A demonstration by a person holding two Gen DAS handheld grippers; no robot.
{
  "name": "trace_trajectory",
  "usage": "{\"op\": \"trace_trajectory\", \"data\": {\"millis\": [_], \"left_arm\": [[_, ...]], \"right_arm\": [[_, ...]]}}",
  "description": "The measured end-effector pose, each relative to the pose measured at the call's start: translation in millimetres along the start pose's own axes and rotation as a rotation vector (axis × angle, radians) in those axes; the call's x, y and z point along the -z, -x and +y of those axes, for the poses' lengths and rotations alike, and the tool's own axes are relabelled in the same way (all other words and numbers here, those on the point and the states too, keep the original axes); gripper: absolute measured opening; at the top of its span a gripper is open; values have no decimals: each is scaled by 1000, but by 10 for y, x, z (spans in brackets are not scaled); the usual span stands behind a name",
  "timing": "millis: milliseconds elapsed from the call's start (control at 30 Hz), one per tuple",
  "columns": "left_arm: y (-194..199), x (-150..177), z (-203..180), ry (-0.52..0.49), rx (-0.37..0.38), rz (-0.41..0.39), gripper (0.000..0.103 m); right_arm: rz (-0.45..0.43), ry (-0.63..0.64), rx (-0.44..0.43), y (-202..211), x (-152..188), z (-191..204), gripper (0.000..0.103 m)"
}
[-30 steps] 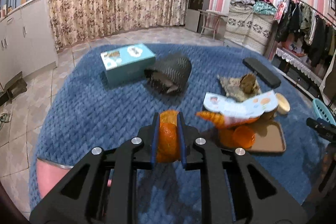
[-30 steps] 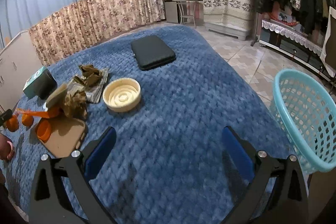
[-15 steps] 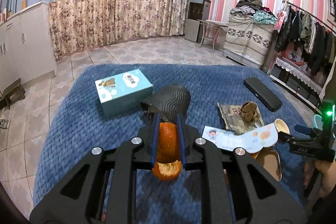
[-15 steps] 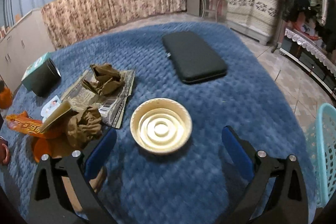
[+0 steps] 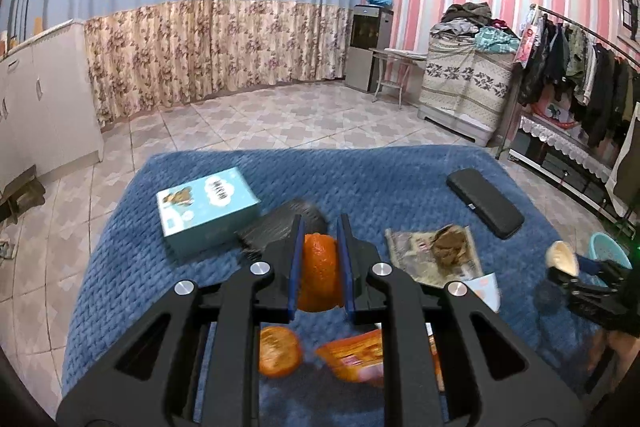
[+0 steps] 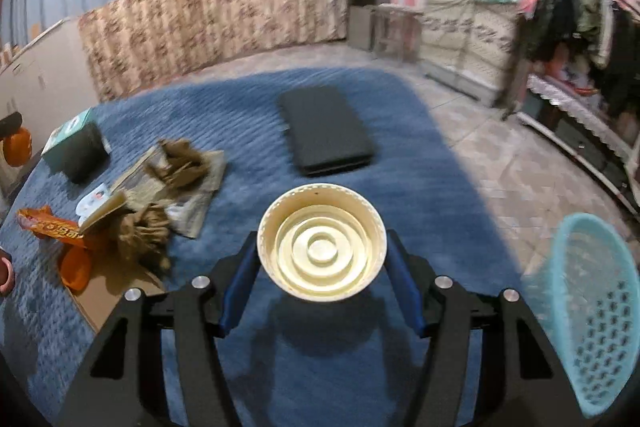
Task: Collect trash
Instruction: 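Carry the orange and lid over the basket and release both inside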
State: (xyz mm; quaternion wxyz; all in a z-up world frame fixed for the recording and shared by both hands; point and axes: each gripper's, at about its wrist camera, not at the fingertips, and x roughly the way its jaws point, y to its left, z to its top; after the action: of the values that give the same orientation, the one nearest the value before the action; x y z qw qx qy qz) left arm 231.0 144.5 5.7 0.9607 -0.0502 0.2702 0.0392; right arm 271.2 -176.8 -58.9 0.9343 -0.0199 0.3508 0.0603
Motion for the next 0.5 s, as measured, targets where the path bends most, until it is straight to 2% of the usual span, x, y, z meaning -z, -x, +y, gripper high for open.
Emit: {"op": "trace_trajectory", "data": {"millis": [167,300,500], "left_arm": [[79,-112,-402,-26,52,-29,15],[164,-163,-865,-70,110,-50,15],[237,-163,-1543,-141,194,-57,15]], "right_arm": [[-37,-63,119,473,73,-596,61],[-68,-129,225,843,162,-1114,61],[-98,-243,299,1103,318,-1751,61]]}}
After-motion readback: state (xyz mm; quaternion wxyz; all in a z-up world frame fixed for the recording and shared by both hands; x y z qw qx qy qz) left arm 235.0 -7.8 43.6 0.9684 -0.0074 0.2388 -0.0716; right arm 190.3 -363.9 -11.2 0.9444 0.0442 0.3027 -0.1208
